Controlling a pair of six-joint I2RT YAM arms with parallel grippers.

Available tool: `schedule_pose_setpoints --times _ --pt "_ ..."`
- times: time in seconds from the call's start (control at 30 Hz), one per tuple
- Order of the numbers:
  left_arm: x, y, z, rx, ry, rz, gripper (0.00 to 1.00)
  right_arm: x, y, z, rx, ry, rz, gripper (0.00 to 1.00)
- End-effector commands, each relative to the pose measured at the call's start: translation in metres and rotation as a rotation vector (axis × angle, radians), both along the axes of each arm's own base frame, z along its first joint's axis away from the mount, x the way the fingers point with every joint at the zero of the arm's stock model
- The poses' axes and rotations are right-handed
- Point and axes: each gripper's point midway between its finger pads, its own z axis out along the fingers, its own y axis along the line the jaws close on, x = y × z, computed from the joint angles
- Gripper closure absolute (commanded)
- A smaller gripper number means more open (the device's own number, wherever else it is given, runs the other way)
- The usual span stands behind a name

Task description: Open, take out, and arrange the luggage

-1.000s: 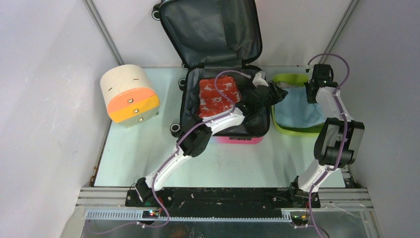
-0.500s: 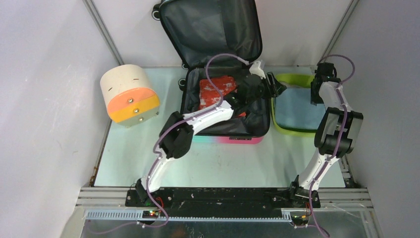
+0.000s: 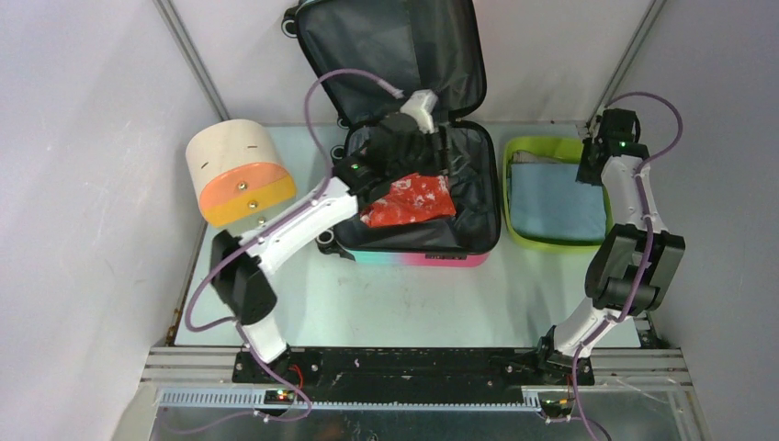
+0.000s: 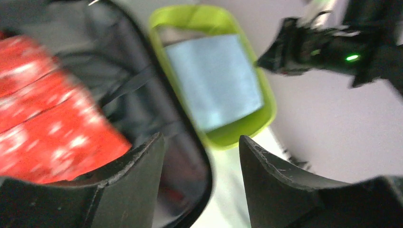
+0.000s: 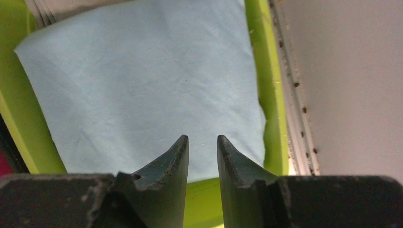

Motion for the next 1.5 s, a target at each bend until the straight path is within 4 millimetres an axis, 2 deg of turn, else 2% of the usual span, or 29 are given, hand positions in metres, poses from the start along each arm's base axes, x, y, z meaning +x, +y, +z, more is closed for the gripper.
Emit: schedule_pose_setpoints --times 0.0,0.1,0.2,0.33,0.4,0.47,0.5,0.53,0.57,0.63,0.67,0.7,0.73,0.77,0.8,0.83,0.87,0.9,0.97,1.07,1.1,1.13,1.17,1.2,1.23,1.27,1.37,1.47 --pt "-0.002 0.086 -0.055 0.236 0.091 0.083 0.34 0.008 0.005 -0.037 0.109 0.027 -0.010 0.70" --pt "-0.013 0.130 -0.071 0.307 0.122 0.112 0.33 0.019 0.002 -0.050 0.125 0.027 -0.031 0.69" --pt "-0.013 0.169 -0.075 0.372 0.113 0.159 0.32 0.025 -0.001 -0.059 0.136 0.031 -0.054 0.63" --pt "-0.026 0.202 -0.075 0.427 0.098 0.173 0.30 0.023 -0.004 -0.076 0.150 0.088 -0.085 0.60" --pt "-0.031 0.218 -0.079 0.477 0.089 0.193 0.29 0.026 0.007 -0.071 0.189 0.090 -0.069 0.60" --pt "-0.035 0.236 -0.087 0.538 0.079 0.220 0.29 0.029 0.023 -0.043 0.201 0.025 -0.041 0.58" --pt "-0.036 0.244 -0.089 0.566 0.070 0.225 0.29 0.028 0.029 -0.038 0.204 0.011 -0.031 0.58" --pt "-0.041 0.249 -0.093 0.579 0.069 0.221 0.29 0.030 0.040 -0.019 0.198 -0.036 -0.011 0.56" --pt "-0.042 0.254 -0.095 0.600 0.056 0.214 0.28 0.030 0.046 -0.011 0.196 -0.054 0.000 0.56" --pt "-0.046 0.265 -0.099 0.638 0.039 0.225 0.28 0.031 0.069 0.014 0.206 -0.105 0.044 0.55" --pt "-0.048 0.268 -0.101 0.641 0.028 0.234 0.28 0.030 0.088 0.030 0.205 -0.130 0.089 0.51" --pt "-0.049 0.270 -0.102 0.647 0.018 0.236 0.28 0.030 0.109 0.035 0.207 -0.134 0.137 0.42" --pt "-0.051 0.271 -0.100 0.634 0.000 0.238 0.28 0.026 0.122 0.046 0.207 -0.158 0.169 0.40" --pt "-0.052 0.270 -0.096 0.614 -0.012 0.236 0.27 0.026 0.152 0.053 0.212 -0.182 0.237 0.38" --pt "-0.052 0.267 -0.095 0.597 -0.019 0.233 0.27 0.021 0.168 0.057 0.226 -0.199 0.277 0.37" --pt "-0.054 0.264 -0.093 0.576 -0.017 0.221 0.27 0.021 0.197 0.063 0.244 -0.232 0.342 0.37" --pt "-0.054 0.260 -0.090 0.562 -0.018 0.211 0.27 0.017 0.211 0.065 0.260 -0.244 0.377 0.38" --pt "-0.052 0.259 -0.092 0.558 -0.001 0.215 0.27 0.017 0.236 0.069 0.275 -0.264 0.434 0.38" --pt "-0.044 0.260 -0.085 0.560 0.024 0.258 0.28 0.015 0.271 0.071 0.307 -0.274 0.525 0.39" --pt "-0.038 0.268 -0.089 0.605 0.063 0.308 0.28 0.021 0.307 0.064 0.333 -0.249 0.596 0.39" --pt "-0.035 0.267 -0.088 0.605 0.063 0.310 0.28 0.022 0.321 0.051 0.355 -0.206 0.619 0.39" --pt "-0.033 0.264 -0.086 0.592 0.052 0.306 0.28 0.027 0.330 0.057 0.368 -0.218 0.633 0.39" --pt "-0.031 0.262 -0.088 0.587 0.054 0.300 0.28 0.029 0.342 0.042 0.389 -0.178 0.653 0.39" --pt "-0.026 0.257 -0.088 0.558 0.047 0.293 0.28 0.034 0.349 0.045 0.397 -0.185 0.668 0.40" --pt "-0.023 0.255 -0.090 0.550 0.051 0.289 0.28 0.036 0.359 0.030 0.399 -0.151 0.685 0.40" --pt "-0.020 0.252 -0.090 0.532 0.050 0.291 0.28 0.041 0.364 0.031 0.394 -0.153 0.698 0.39" --pt "-0.014 0.247 -0.102 0.541 0.087 0.287 0.30 0.039 0.371 0.002 0.319 -0.084 0.722 0.39" --pt "-0.011 0.244 -0.116 0.543 0.115 0.282 0.30 0.044 0.376 -0.011 0.326 -0.107 0.744 0.38"
